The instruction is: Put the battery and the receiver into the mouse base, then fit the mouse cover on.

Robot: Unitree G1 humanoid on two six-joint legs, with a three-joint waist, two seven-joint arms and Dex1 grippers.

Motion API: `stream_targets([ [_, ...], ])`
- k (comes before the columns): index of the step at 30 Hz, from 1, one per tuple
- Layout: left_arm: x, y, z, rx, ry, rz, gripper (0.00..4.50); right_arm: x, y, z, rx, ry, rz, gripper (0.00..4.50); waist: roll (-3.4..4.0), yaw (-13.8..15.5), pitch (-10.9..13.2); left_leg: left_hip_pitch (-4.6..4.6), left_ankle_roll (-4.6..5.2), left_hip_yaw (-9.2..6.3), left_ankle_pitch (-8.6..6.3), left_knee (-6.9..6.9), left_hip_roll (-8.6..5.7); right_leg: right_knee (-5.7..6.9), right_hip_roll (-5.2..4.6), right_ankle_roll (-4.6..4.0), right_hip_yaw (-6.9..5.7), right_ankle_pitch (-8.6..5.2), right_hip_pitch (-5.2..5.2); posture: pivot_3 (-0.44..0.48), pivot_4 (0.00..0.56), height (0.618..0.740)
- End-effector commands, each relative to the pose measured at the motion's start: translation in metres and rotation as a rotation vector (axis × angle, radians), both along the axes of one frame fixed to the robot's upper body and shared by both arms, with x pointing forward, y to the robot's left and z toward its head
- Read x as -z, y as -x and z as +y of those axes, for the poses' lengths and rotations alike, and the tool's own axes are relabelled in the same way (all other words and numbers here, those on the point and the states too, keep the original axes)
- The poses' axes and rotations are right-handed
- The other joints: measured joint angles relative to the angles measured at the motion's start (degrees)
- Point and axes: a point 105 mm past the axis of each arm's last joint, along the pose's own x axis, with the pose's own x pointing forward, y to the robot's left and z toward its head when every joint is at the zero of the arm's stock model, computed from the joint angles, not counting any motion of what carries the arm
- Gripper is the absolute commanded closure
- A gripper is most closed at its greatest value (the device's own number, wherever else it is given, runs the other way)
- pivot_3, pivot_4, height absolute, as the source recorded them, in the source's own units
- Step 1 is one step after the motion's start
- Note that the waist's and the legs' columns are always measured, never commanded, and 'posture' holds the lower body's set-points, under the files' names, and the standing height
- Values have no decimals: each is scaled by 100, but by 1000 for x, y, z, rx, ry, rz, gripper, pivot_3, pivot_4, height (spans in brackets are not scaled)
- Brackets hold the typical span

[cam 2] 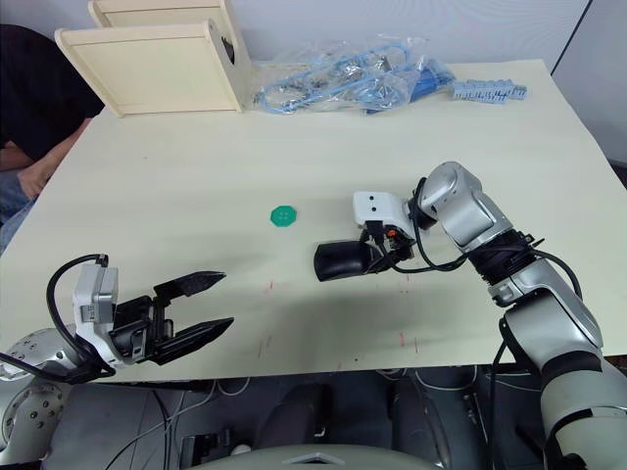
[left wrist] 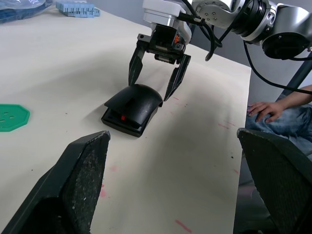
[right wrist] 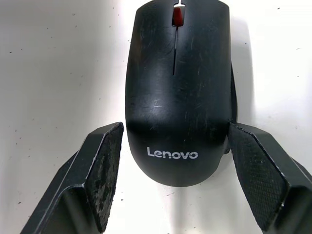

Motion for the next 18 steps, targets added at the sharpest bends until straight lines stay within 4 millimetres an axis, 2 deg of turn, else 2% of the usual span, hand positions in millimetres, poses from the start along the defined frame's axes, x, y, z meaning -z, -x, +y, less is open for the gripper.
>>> stream_targets([
  [1,-7,0,1,-2,-10,-44,0,-23,1,3,-20,-67,-54,1027,1,0,0,0,0,0,0,0,0,0,0,0,0,0,0,0,150,740],
  [10,-7,-1,1,-2,-13,-48,0,-33,8,-4,16,-153,-55,1027,1,6,1,-1,0,-2,0,-1,0,-1,-1,0,-1,0,0,0,150,740],
  [14,-8,-1,1,-2,-14,-50,0,-38,16,-7,29,-248,-54,1027,1,12,1,-2,1,-2,0,-1,2,-2,-2,0,0,0,0,0,150,740],
  [18,-8,-2,1,0,-13,-51,0,-42,23,-20,86,-423,-155,1027,0,21,0,-2,1,-2,-1,-2,5,-2,-3,0,0,0,0,0,150,740],
])
